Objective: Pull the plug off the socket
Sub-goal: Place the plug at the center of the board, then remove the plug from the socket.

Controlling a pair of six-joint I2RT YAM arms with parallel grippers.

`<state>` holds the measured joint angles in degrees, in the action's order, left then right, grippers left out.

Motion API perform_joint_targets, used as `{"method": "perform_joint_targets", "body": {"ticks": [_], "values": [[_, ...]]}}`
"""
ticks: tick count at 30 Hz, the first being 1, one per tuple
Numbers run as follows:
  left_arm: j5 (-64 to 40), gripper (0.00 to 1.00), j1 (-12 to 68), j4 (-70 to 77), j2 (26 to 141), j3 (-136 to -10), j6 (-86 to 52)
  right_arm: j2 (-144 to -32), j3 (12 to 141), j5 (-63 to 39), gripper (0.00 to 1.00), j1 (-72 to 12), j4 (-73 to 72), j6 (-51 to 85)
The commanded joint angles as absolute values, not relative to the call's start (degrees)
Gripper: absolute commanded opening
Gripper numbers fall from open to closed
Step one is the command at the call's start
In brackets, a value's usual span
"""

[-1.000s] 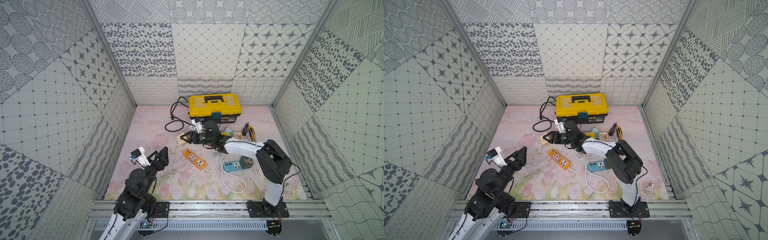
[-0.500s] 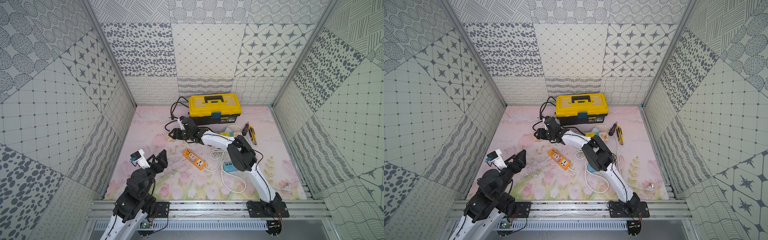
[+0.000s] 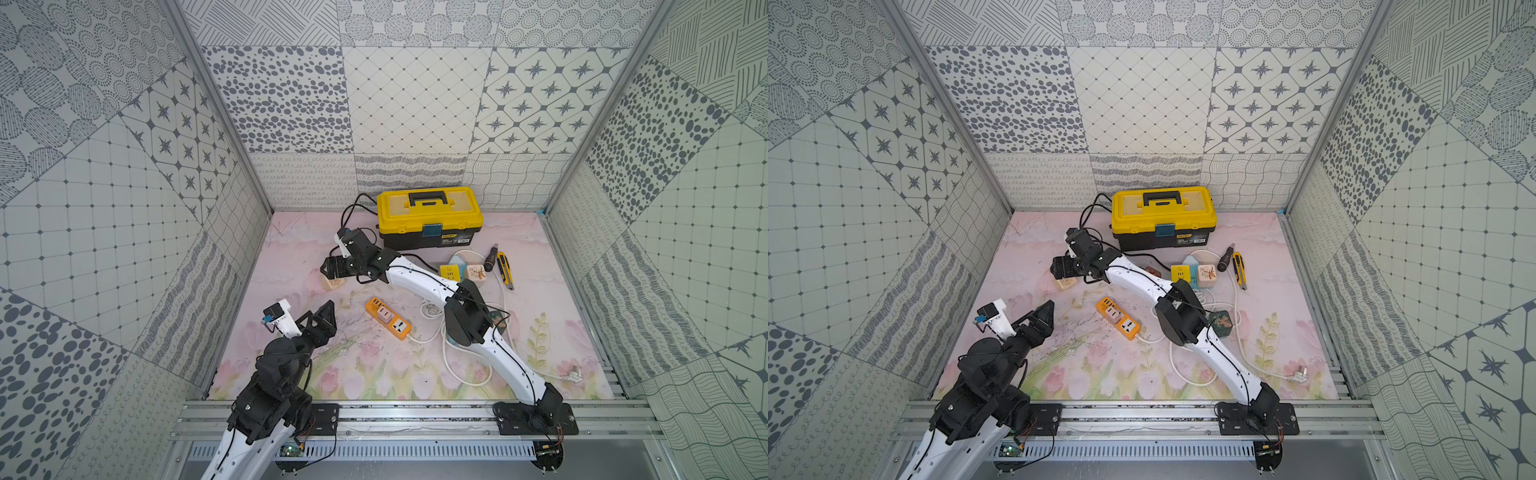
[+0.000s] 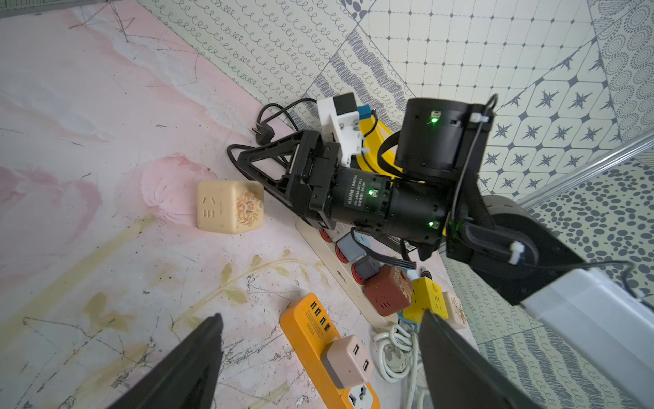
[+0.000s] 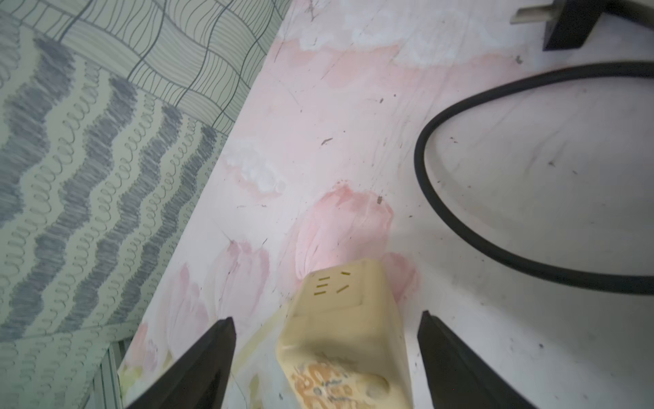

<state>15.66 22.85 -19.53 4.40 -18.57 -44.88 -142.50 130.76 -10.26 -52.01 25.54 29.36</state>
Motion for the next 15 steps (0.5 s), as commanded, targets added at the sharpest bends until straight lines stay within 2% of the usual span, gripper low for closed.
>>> {"method": "perform_joint_targets", "body": {"ticks": [1,5,9,15], "values": [[9.32,0.90,22.83,-18.91,6.11,-18.35,-49.65,-125.45,115.79,-8.31,0.85,-51.86,16.81,19.70],[3.45,0.89,22.82,-14.17,11.08,-17.41,-51.83,-105.56,88.03,-6.96,0.84,-50.78,2.32,16.15],[-2.92,0.88,22.91,-6.62,21.09,-17.35,-51.56,-89.26,64.74,-9.69,0.84,-47.50,-5.41,18.23],[-9.68,0.87,23.64,-2.68,40.60,-22.55,-46.85,-78.36,43.48,-17.09,0.84,-42.86,-9.13,24.49]]}}
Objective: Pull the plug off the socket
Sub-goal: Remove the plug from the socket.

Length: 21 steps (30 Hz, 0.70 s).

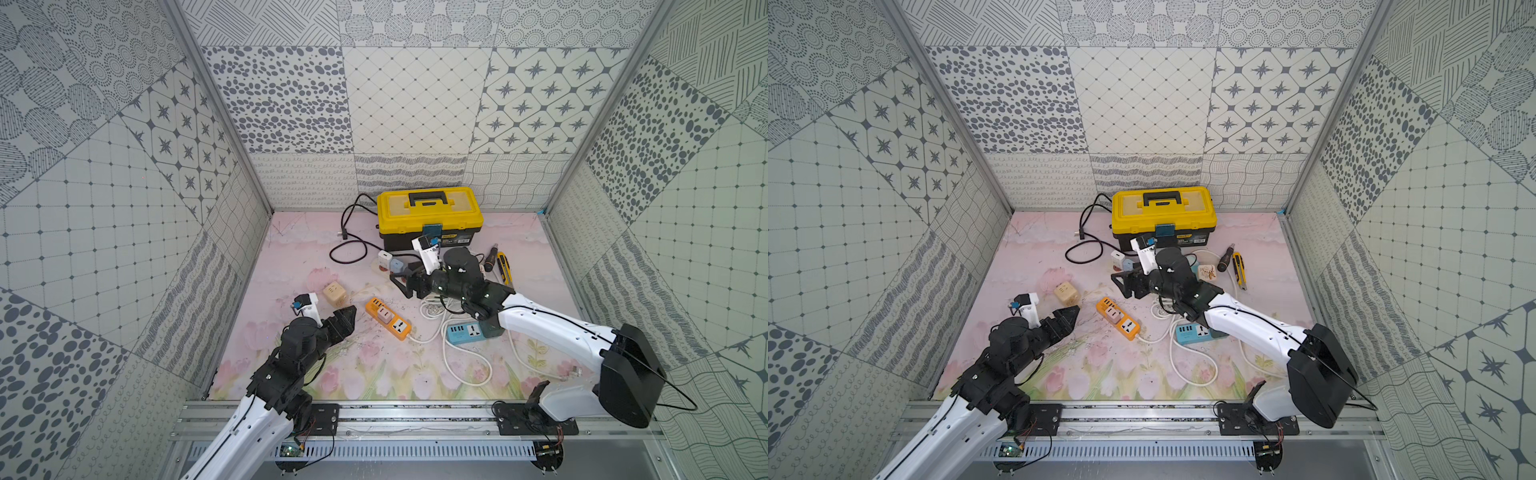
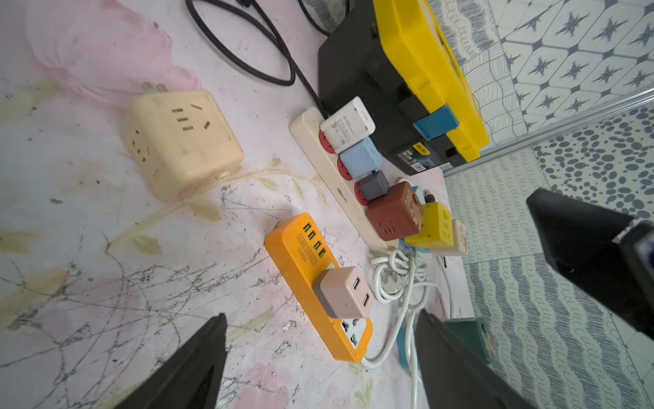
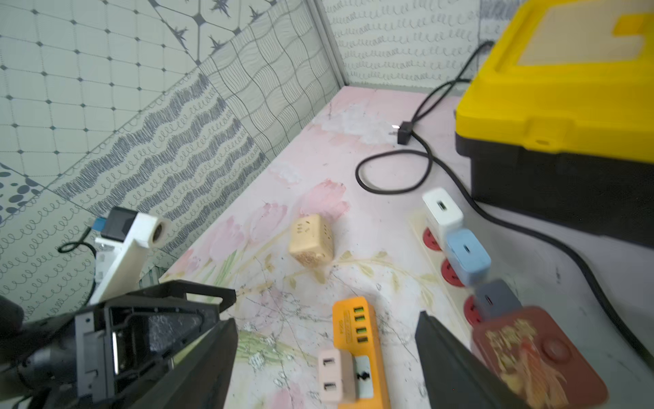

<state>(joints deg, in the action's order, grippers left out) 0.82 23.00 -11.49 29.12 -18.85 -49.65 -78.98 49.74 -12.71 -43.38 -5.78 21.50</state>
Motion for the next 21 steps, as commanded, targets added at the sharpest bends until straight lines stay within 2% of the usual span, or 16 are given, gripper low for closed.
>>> {"method": "perform_joint_targets", "body": {"ticks": [1,8,18,21], "values": [[-9.44,0.87,24.00,-4.10,43.51,-24.08,-45.64,-78.16,41.90,-18.01,0.84,-42.67,-9.08,24.96],[0.22,0.87,31.21,-18.80,60.00,-38.17,-31.53,-85.99,42.98,-22.53,0.81,-42.37,-4.57,26.28],[4.54,0.86,38.14,-23.87,69.85,-46.91,-18.41,-93.67,46.07,-24.51,0.77,-42.19,-4.09,29.68],[9.34,0.85,40.10,-27.82,74.15,-50.85,-15.83,-94.56,46.38,-24.65,0.75,-42.26,-4.05,30.57]]}}
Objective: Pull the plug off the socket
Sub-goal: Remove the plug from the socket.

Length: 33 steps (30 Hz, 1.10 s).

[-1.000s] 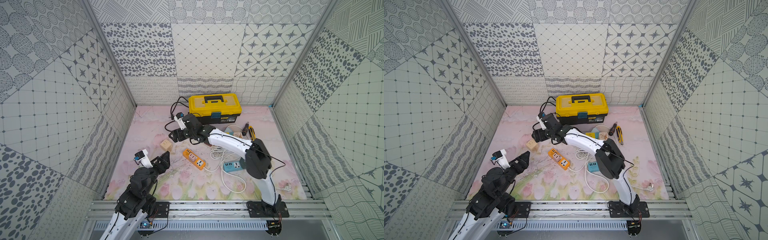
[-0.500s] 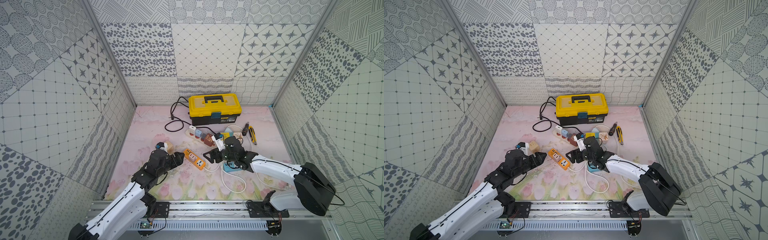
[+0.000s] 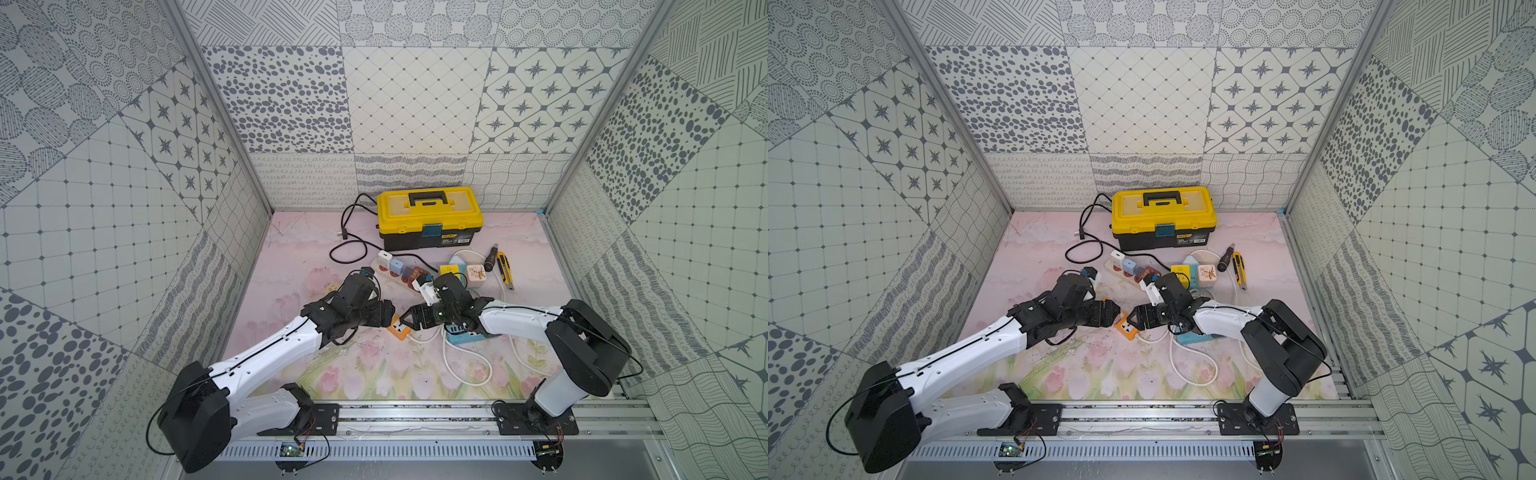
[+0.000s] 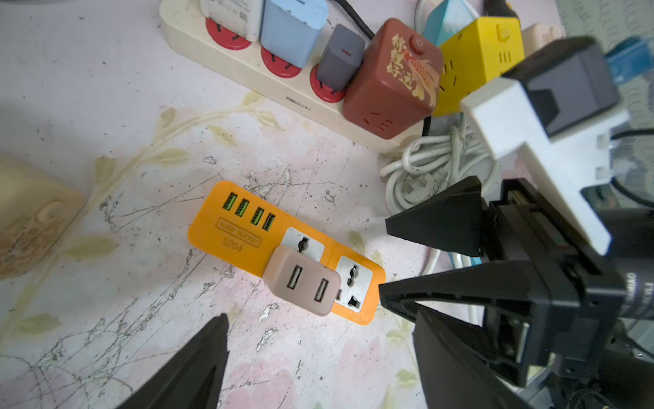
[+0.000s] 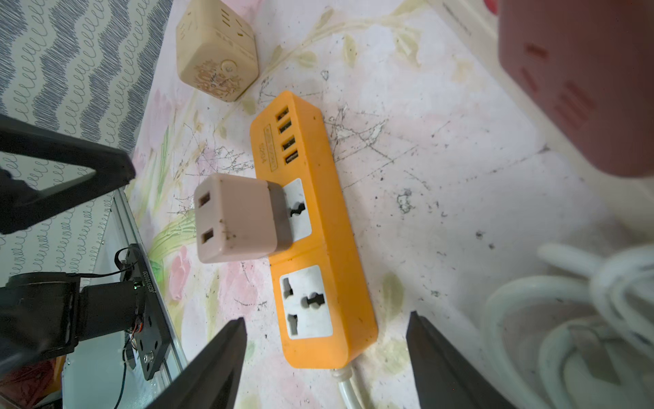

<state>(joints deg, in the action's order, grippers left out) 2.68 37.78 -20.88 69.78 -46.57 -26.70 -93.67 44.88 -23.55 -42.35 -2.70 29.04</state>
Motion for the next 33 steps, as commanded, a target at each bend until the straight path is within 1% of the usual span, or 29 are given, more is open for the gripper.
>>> {"method": "perform_joint_targets", "body": {"ticks": [1,5,7,10,13,21,26,31,33], "values": [[11.09,0.84,40.51,-29.06,75.61,-52.09,-15.13,-94.81,46.40,-24.57,0.75,-42.13,-3.88,30.75],[13.90,0.78,40.86,-32.28,80.61,-55.60,-13.00,-95.10,45.94,-24.13,0.75,-42.01,-4.04,31.53],[14.40,0.76,40.91,-33.49,82.62,-56.89,-12.28,-95.31,45.92,-24.02,0.75,-41.93,-4.12,31.81],[13.98,0.74,41.09,-34.41,85.41,-58.58,-10.64,-95.93,46.14,-23.93,0.75,-41.86,-3.79,32.34],[13.67,0.69,41.18,-35.04,87.71,-59.89,-8.52,-96.24,46.16,-23.84,0.75,-41.86,-3.40,32.42],[15.44,0.64,41.14,-35.76,93.28,-62.41,-6.07,-96.64,46.31,-23.80,0.74,-41.75,-2.46,32.54],[13.82,0.59,41.22,-35.96,95.67,-63.04,-5.98,-97.37,46.70,-23.56,0.72,-41.77,-2.21,32.86],[13.15,0.54,41.32,-35.42,95.48,-62.69,-6.02,-99.31,47.66,-23.38,0.68,-41.84,-1.93,33.61],[12.64,0.49,41.15,-34.99,95.02,-62.42,-6.06,-100.35,48.27,-23.37,0.67,-41.92,-1.89,34.16]]}}
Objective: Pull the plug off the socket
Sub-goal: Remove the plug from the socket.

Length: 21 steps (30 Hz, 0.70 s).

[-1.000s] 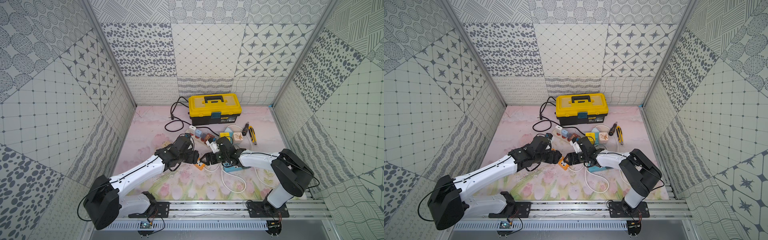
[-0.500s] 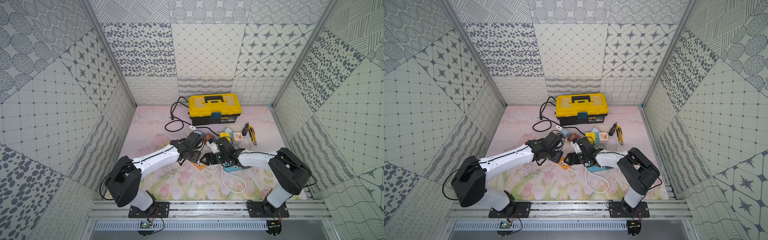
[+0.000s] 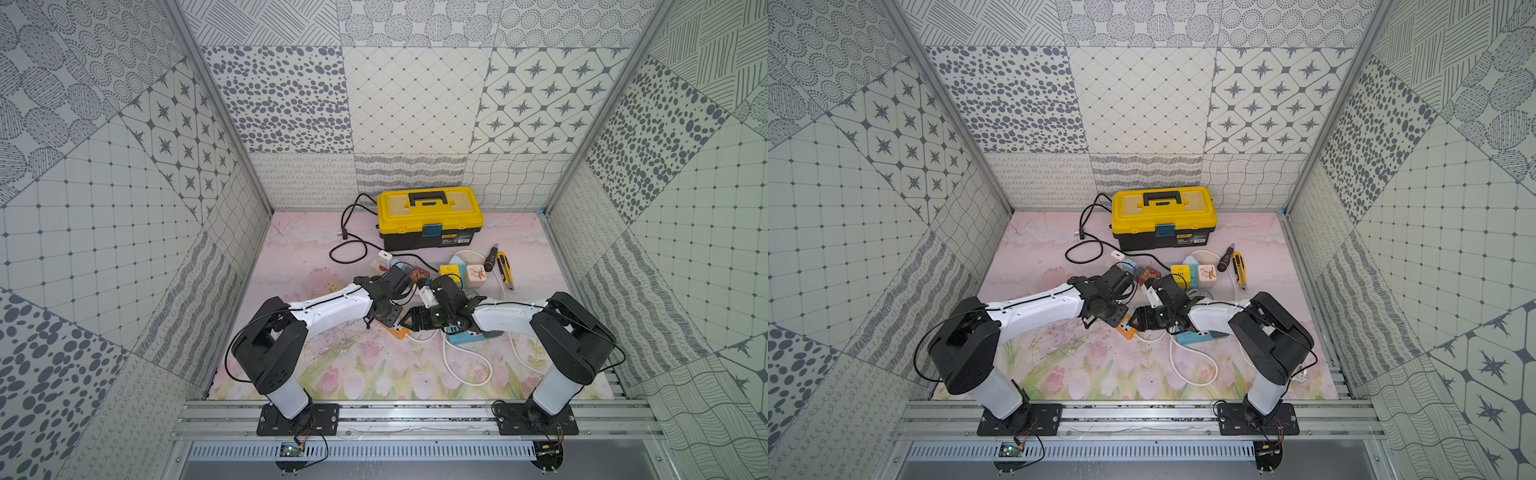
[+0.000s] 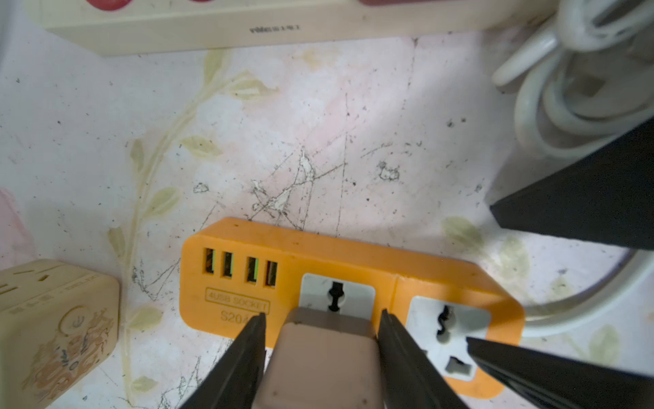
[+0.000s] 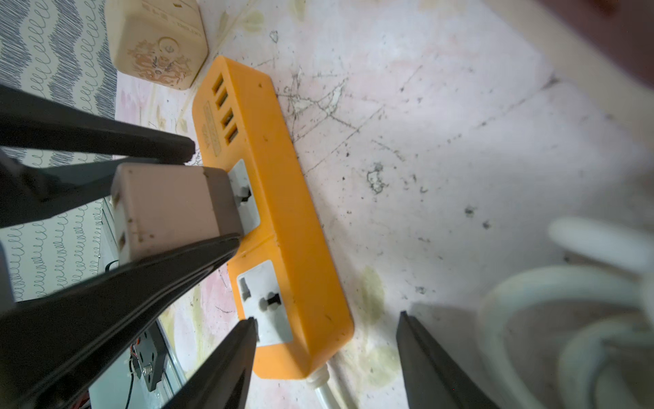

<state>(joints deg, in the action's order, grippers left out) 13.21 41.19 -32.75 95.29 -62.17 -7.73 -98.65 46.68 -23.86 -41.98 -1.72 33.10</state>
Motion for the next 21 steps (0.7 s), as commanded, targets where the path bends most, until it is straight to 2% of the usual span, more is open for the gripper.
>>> {"method": "perform_joint_targets", "body": {"ticks": [1,3,5,10,17,21], "values": [[12.40,0.48,41.22,-34.81,94.89,-62.23,-6.15,-100.77,48.45,-23.46,0.66,-41.97,-2.08,34.32],[11.88,0.47,41.22,-34.52,94.34,-61.84,-6.33,-101.65,48.93,-23.55,0.66,-42.26,-2.37,34.56],[11.60,0.40,41.22,-34.04,93.90,-61.41,-6.41,-102.44,49.51,-23.57,0.65,-42.64,-2.37,34.63],[10.65,0.37,41.22,-30.60,91.36,-58.50,-6.07,-104.85,51.28,-22.35,0.63,-43.03,0.82,34.01],[9.68,0.36,41.28,-14.39,80.11,-45.53,-5.79,-105.70,52.41,-17.12,0.57,-43.45,9.24,30.61],[10.02,0.36,41.18,-13.53,78.95,-45.46,-6.35,-106.58,54.51,-14.58,0.56,-45.54,15.03,26.64]]}}
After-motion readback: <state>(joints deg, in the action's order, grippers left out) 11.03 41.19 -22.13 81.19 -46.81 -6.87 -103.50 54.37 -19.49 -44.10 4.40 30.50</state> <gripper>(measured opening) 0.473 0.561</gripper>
